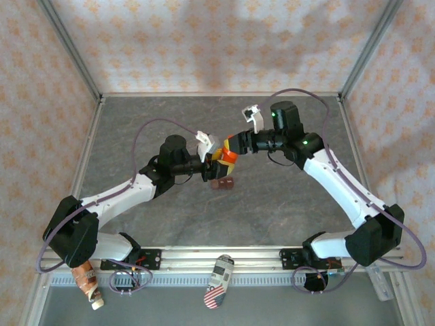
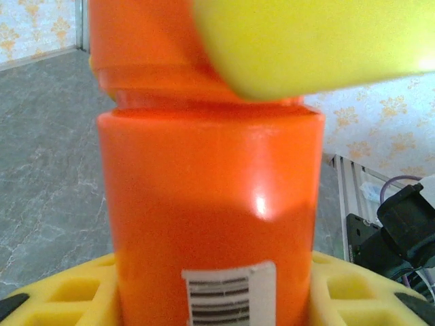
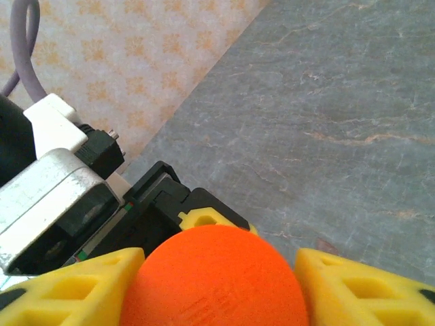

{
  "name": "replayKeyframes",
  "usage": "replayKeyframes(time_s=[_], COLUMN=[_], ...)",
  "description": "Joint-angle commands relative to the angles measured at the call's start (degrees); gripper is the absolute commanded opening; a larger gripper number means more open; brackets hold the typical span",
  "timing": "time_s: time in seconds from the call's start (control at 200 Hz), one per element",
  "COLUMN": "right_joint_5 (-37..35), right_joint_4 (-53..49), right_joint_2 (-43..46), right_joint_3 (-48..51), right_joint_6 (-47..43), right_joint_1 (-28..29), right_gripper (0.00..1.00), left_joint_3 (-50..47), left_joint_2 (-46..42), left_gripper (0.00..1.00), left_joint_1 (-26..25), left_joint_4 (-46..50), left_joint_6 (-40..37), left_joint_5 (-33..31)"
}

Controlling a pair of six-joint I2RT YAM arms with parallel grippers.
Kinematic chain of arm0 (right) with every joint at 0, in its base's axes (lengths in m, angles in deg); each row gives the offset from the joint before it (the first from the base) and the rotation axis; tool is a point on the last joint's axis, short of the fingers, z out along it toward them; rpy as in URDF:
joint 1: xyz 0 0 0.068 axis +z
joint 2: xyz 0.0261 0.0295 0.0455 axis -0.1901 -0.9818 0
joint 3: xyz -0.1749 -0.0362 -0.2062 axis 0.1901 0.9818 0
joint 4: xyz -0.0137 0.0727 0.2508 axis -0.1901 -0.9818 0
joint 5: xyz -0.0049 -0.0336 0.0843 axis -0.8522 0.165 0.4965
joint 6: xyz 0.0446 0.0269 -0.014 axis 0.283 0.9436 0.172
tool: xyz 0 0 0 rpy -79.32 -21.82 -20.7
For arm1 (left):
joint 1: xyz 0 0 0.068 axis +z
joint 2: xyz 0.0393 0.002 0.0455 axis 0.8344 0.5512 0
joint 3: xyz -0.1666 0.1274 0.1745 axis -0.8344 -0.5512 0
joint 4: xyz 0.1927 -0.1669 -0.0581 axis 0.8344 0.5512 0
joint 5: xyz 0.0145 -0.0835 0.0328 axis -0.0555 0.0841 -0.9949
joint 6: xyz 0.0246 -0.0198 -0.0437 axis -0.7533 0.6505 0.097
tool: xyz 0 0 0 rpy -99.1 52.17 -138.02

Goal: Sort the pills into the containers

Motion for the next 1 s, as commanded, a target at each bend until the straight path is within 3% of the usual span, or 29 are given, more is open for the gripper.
replayKeyframes(time_s=[0.0,0.1,0.335,0.535,0.991], right_joint_5=[-2.7,-9.3,-23.8,-33.5,-34.9], right_joint_4=[3.2,4.8,-0.5,-5.5,-6.7], right_joint_2=[1.3,3.4,4.7,1.9,-5.1], right_joint_3=[0.9,1.0,-0.5,-4.0,-8.1], right_joint_6=[4.7,13.4,32.2,31.9,30.7], right_joint_1=[-0.6,-0.6,1.1,6.9,11.0], right_gripper=[0.77,0.83,0.83,0.83,0.82], left_joint_3=[0.0,-0.5,0.7,1.7,2.0], left_joint_2=[-2.1,-2.9,-3.1,-2.4,-1.6], left_gripper=[0.0,0.0,0.0,0.0,0.0], left_joint_1=[0.6,0.5,0.4,0.1,-0.6], left_joint_4=[-0.7,0.6,5.8,8.7,9.3], left_joint_6=[-1.1,-4.6,-11.5,-14.3,-14.9], left_joint_5=[-2.7,-8.1,-15.5,-16.2,-16.0])
